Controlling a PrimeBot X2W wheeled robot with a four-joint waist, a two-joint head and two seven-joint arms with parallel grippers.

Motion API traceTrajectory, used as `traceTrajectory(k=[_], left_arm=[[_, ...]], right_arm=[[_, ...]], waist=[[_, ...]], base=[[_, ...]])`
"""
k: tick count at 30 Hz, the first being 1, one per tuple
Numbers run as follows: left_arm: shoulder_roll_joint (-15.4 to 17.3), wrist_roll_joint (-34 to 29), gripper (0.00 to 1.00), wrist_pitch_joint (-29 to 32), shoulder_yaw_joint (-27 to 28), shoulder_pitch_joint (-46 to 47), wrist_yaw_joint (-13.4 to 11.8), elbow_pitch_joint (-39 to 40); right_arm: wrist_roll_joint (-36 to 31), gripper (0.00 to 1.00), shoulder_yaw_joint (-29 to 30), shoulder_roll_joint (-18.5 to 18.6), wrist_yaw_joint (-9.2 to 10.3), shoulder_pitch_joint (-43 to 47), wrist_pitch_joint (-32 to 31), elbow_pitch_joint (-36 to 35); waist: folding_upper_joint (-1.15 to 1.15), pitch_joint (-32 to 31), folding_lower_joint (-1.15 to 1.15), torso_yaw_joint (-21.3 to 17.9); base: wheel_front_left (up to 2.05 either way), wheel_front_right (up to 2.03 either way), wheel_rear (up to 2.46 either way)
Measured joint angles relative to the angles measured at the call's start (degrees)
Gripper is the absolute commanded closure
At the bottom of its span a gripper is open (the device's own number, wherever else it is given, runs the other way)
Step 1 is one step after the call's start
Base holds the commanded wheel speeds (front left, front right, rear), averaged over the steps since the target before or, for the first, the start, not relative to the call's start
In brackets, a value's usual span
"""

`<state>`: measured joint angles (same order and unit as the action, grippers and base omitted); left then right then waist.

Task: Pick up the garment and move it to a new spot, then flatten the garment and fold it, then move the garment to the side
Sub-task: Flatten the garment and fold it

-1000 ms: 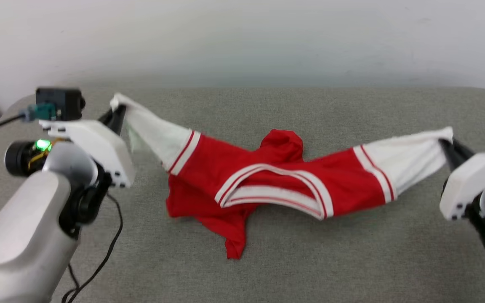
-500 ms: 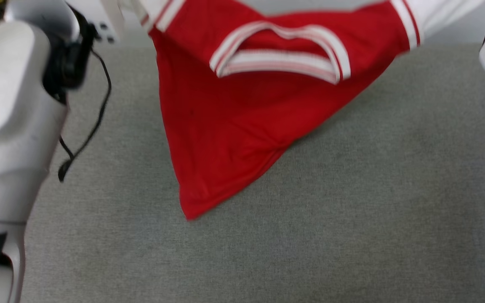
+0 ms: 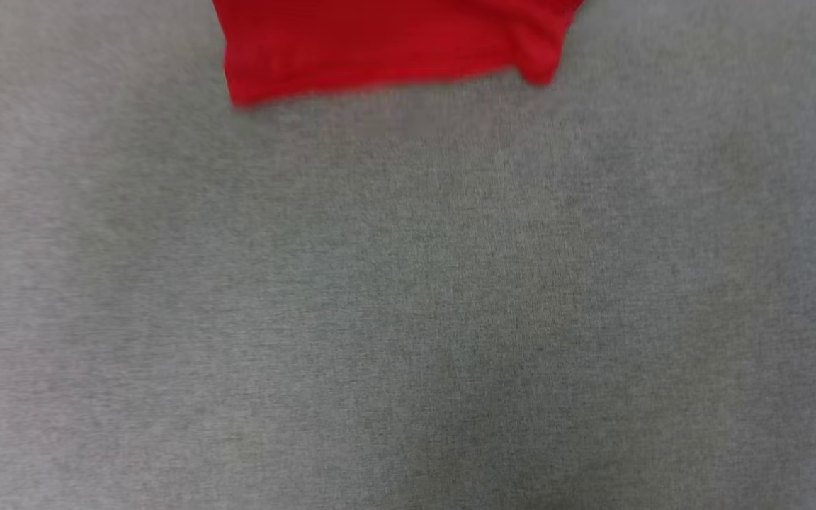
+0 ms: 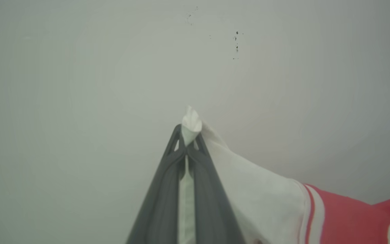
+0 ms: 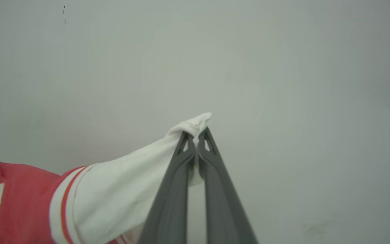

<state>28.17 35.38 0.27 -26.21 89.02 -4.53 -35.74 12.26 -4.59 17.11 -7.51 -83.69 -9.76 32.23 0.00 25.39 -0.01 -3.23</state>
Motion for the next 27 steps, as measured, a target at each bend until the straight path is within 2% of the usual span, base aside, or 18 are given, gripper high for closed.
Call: traceTrajectory(k=[6,11,21,27], left_arm=[[0.9,-0.9,1.0,-1.5,0.4,4.9,0.9,-0.7],[0.9,-0.5,1.0,-1.7,0.7,6.3,0.8,-0.7],[-1.0,1.8,1.0,-3.0,0.5,0.6,0.8,-2.1],[-2.2,4.0,1.0,-5.1,0.6,-4.9,1.8,-4.6]], right_arm=[[-0.5,1.0,-1.6,0.1,0.0,-8.7,4.5,4.3],[-0.2,1.0,-3.5,0.1,0.0,-12.7,5.9,7.3],[3.4,1.0,-8.4,-1.1,0.0,-12.5,8.2,16.2],[7.2,1.0,-11.8,-1.8,0.0,-6.3,11.3,21.1]], waist=[[0.0,4.4,0.0,-1.2],[0.0,7.0,0.0,-1.4],[0.0,9.2,0.0,-1.0],[0.0,8.2,0.01,-0.6]], base=[[0.0,0.0,0.0],[0.0,0.0,0.0],[0.0,0.0,0.0],[0.0,0.0,0.0]])
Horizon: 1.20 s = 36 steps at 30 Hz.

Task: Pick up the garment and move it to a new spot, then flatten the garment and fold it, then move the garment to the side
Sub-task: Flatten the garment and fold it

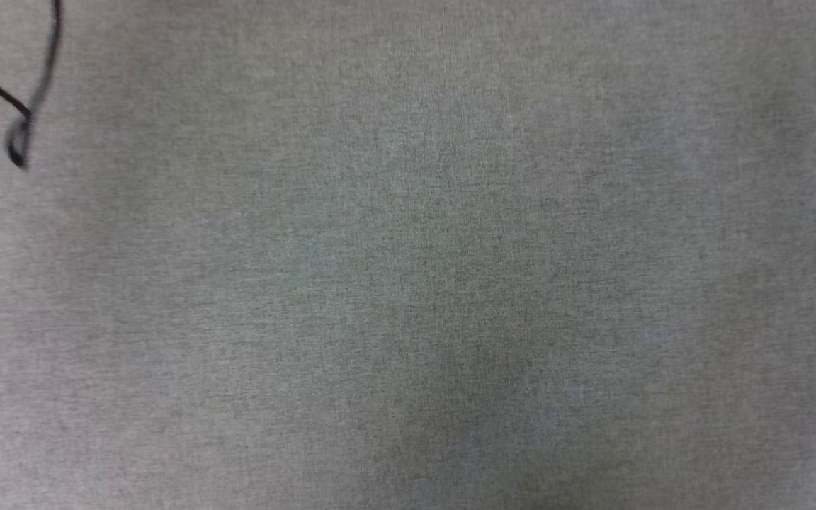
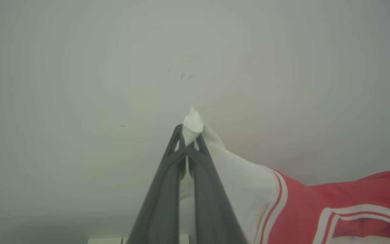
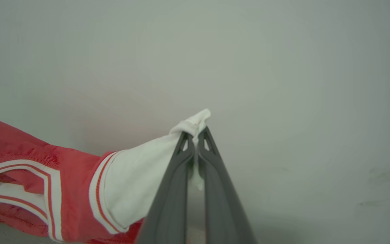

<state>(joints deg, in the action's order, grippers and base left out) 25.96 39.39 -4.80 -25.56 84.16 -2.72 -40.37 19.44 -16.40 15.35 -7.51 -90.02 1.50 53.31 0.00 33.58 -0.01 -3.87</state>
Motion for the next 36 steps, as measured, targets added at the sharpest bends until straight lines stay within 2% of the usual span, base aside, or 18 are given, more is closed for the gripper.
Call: traceTrajectory(k=[7,15,19,24,29,36], left_arm=[[-1.4,2.3,1.0,-4.1,-0.1,-12.1,0.7,-2.1],[-2.0,5.5,1.0,-7.9,0.2,-32.4,0.8,-1.1],[-1.1,7.3,1.0,-8.8,1.8,-43.2,-1.4,2.3],[1.5,7.9,1.0,-9.1,2.3,-56.5,-4.9,10.6],[4.4,9.7,1.0,-8.5,4.1,-69.6,-10.6,21.1],[7.5,10.7,1.0,-6.2,5.3,-85.3,-18.9,35.4]], right_arm=[[4.6,1.0,-3.9,-0.1,0.0,14.5,3.4,1.7],[9.9,1.0,-6.9,0.5,0.0,34.5,5.8,-0.6],[12.0,1.0,-7.0,2.2,0.0,43.3,5.8,-3.2],[12.3,1.0,-6.2,3.0,0.0,52.8,3.7,-7.1],[11.6,1.0,-3.4,3.6,0.0,62.5,1.1,-12.6],[8.4,1.0,4.4,3.1,0.0,78.1,-5.0,-24.0]], waist=[[0.0,-4.6,0.0,0.5],[0.0,-13.1,0.01,1.0],[0.0,-17.9,0.01,1.1],[0.0,-23.2,0.02,0.8],[0.0,-27.7,0.02,0.4],[0.0,-32.3,0.03,0.5]], base=[[0.0,0.0,0.0],[0.0,0.0,0.0],[0.0,0.0,0.0],[0.0,0.0,0.0],[0.0,0.0,0.0],[0.0,0.0,0.0]])
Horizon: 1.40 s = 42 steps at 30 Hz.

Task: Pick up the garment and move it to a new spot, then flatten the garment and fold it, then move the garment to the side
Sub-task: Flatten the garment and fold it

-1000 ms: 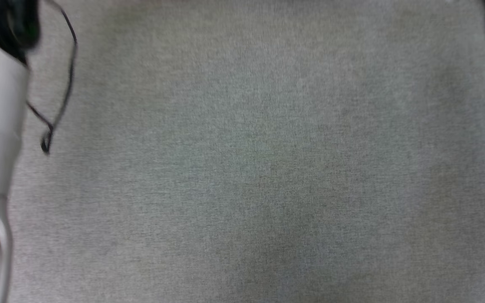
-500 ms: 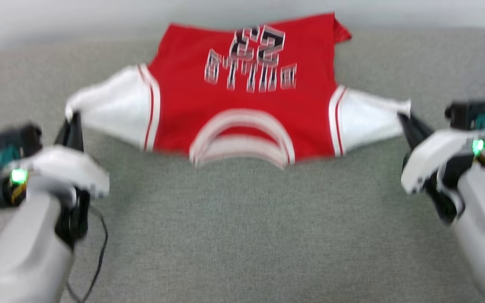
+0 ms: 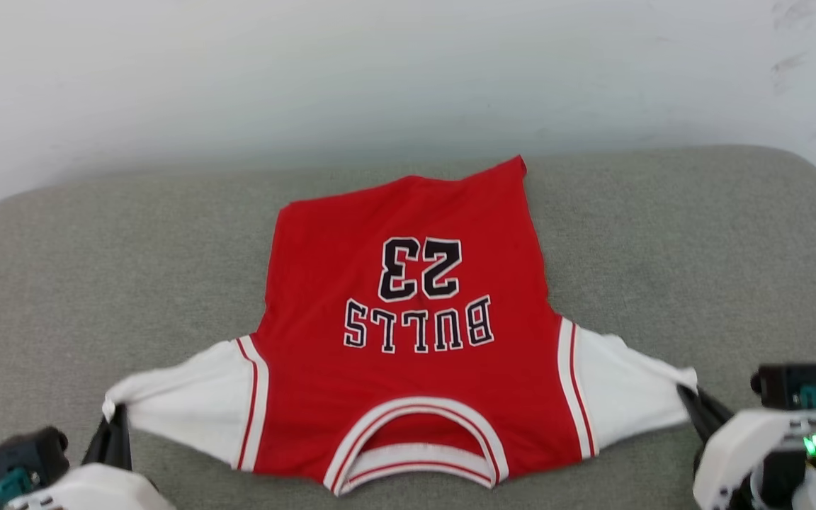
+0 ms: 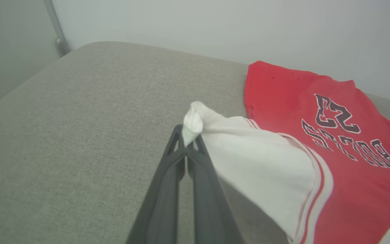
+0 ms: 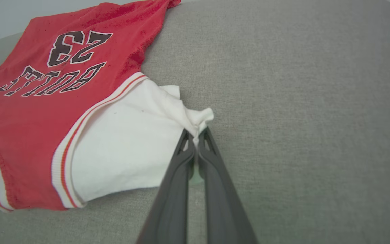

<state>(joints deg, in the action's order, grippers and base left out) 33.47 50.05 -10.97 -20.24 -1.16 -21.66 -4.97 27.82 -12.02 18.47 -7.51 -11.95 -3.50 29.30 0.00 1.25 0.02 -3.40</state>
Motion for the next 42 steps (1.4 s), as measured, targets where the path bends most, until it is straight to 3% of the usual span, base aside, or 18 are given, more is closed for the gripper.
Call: traceTrajectory(k=[4,9,10,11,12,18,24,33,34,42], left_arm=[[1.2,0.3,1.0,1.6,-0.2,-6.1,-2.8,5.4],[1.6,0.7,1.0,2.0,-0.5,-9.8,-4.2,8.4],[1.6,0.6,1.0,2.0,-0.8,-9.8,-4.3,8.7],[1.4,0.5,1.0,1.9,-1.0,-9.8,-4.2,9.1],[1.2,-0.2,1.0,1.6,-1.7,-9.5,-4.1,9.8],[0.6,-2.4,1.0,1.2,-3.1,-5.6,-3.7,12.2],[0.1,-5.0,1.0,0.6,-4.2,0.6,-2.5,14.2],[-2.0,-8.4,1.0,-0.3,-6.7,10.8,0.6,16.2],[-2.9,-9.5,1.0,-0.8,-7.4,13.5,1.6,16.6],[-5.3,-11.2,1.0,-2.0,-8.8,19.3,4.1,16.5]], right_arm=[[-2.9,1.0,4.9,-1.6,0.0,9.8,-6.0,-8.3],[-6.0,1.0,9.5,-3.7,0.0,18.5,-13.9,-16.6],[-6.6,0.89,10.0,-4.0,0.0,19.5,-15.4,-17.8],[-6.7,0.51,10.8,-4.7,0.0,20.1,-16.0,-18.9],[-7.4,0.0,11.5,-5.5,0.0,20.3,-16.6,-20.7],[-8.4,0.0,16.9,-8.4,0.0,12.0,-14.5,-21.9],[-8.0,0.0,20.2,-8.1,0.01,-5.6,-15.1,-13.6],[-8.6,0.0,21.5,-3.2,0.01,-31.8,-28.4,1.5],[-10.2,0.0,21.2,-2.7,0.01,-39.2,-32.8,3.9],[-13.8,0.0,21.1,-2.2,0.01,-51.1,-39.5,8.4]], waist=[[0.0,-1.6,0.0,0.6],[0.0,-1.7,0.0,1.3],[0.0,-1.6,0.0,1.3],[0.0,-1.4,0.0,1.4],[0.0,-1.0,-0.01,1.5],[0.0,1.7,-0.01,1.8],[0.0,6.7,-0.03,3.1],[0.0,17.0,-0.03,7.5],[0.0,20.7,-0.04,9.3],[0.0,29.3,-0.04,14.1]], base=[[0.0,0.0,0.0],[0.0,0.0,0.0],[0.0,0.0,0.0],[0.0,0.0,0.0],[0.0,0.0,0.0],[0.0,0.0,0.0],[0.0,0.0,0.0],[0.0,0.0,0.0],[0.0,0.0,0.0],[0.0,0.0,0.0]])
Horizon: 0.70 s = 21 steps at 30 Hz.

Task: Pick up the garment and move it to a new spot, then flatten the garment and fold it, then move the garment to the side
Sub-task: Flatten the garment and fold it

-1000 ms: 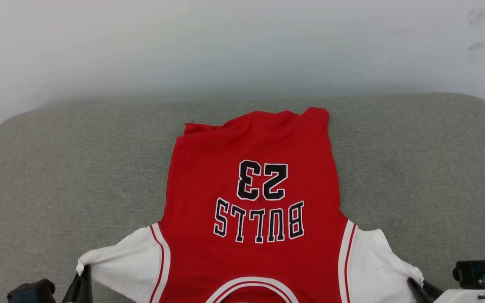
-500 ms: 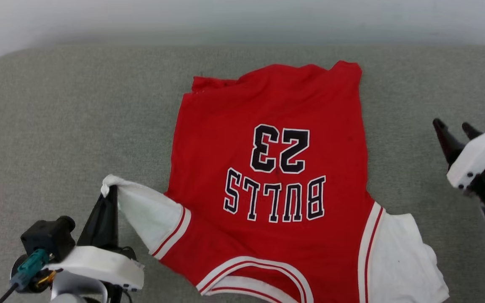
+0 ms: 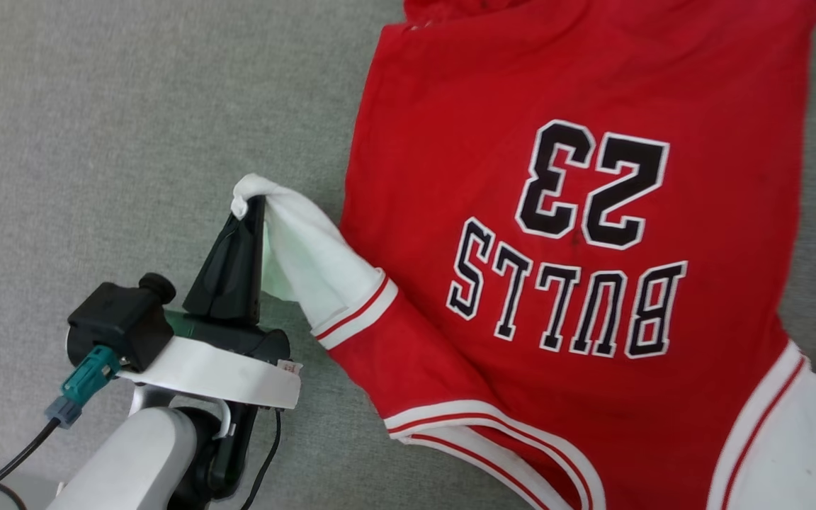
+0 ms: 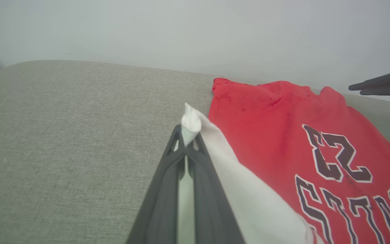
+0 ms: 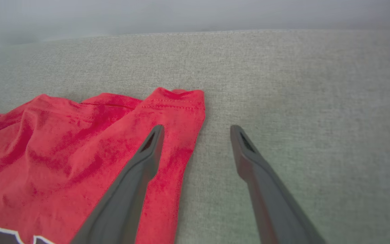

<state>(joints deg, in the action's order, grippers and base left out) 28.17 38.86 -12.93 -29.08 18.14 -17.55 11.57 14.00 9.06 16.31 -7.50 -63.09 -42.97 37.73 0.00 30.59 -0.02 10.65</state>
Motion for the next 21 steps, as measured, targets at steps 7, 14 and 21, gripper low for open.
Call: traceTrajectory(k=[7,14,21], left_arm=[[-1.5,-0.7,1.0,-0.6,-0.9,2.3,1.7,-1.8],[-2.2,-0.8,1.0,-1.0,-1.1,3.3,2.8,-3.5],[-2.1,-0.6,1.0,-1.3,-0.6,3.1,2.9,-5.3]], right_arm=[[-1.1,0.0,0.3,-0.1,0.0,-3.6,-3.1,3.9],[-0.1,1.0,0.9,0.3,0.01,-4.6,-5.0,6.0],[0.1,1.0,-1.3,1.2,-0.01,-2.6,-4.4,6.8]], waist=[[0.0,4.7,0.01,3.3],[0.0,5.1,0.01,4.4],[0.0,2.0,0.01,4.0]], base=[[0.0,0.0,0.0],[0.0,0.0,0.0],[0.0,0.0,0.0]])
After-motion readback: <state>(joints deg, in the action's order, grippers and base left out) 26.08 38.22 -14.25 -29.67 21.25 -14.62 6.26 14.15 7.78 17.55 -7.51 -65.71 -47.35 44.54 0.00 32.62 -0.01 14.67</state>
